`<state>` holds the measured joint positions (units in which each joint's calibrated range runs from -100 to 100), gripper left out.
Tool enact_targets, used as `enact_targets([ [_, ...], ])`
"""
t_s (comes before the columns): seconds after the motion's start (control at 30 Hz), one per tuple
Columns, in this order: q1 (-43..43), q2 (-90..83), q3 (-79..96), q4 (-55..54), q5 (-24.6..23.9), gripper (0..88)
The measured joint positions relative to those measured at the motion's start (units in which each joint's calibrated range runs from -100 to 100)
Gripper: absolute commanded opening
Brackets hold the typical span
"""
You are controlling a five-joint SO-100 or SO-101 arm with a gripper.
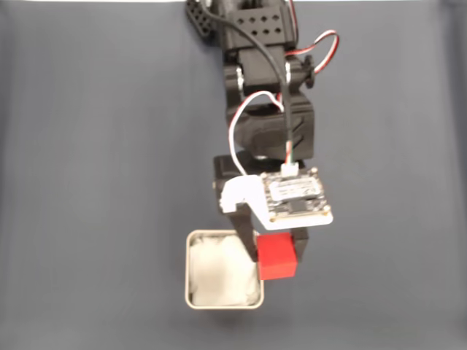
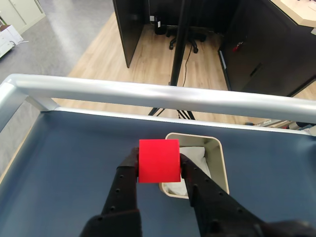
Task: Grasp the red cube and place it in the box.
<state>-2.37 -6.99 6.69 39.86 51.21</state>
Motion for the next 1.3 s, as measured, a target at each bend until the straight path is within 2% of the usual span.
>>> enact_targets([
  [1.3,5.9,4.9,-2.1,0.0,-0.6,9.3],
])
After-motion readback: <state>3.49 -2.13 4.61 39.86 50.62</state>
